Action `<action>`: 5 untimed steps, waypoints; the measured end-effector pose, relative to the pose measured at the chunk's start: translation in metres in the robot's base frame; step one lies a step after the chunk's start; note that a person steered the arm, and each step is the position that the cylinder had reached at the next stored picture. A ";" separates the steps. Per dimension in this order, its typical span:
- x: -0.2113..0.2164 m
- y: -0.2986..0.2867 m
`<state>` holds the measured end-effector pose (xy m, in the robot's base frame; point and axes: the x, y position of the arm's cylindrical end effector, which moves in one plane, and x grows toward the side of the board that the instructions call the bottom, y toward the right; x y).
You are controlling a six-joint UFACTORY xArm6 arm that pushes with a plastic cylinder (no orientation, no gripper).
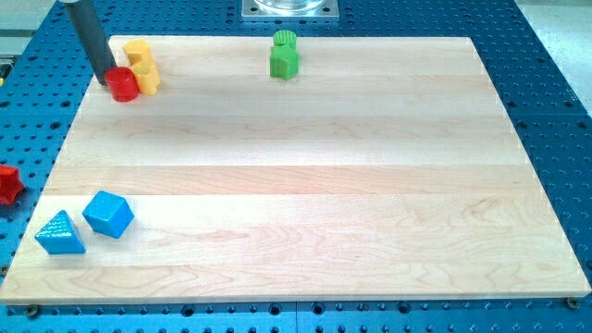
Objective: Push the heart slightly to the left
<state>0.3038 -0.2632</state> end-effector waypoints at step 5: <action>0.044 0.138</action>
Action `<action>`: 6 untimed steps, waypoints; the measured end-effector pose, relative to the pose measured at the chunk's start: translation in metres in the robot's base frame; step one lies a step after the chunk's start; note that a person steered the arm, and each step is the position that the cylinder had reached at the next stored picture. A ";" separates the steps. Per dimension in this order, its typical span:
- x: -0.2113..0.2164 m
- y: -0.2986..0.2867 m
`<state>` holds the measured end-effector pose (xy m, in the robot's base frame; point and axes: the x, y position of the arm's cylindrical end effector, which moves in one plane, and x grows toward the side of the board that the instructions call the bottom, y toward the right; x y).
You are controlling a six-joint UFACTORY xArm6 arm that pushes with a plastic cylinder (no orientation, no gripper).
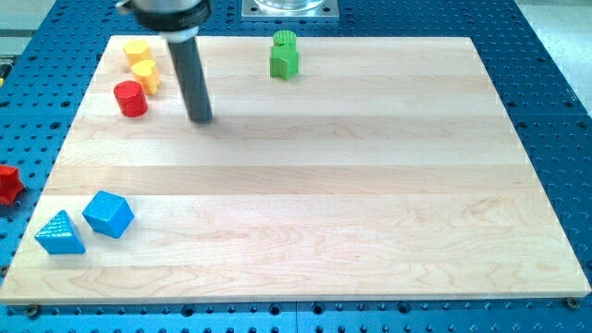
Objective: Push the heart slightly to the left
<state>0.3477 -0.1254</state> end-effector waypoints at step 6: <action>0.034 -0.023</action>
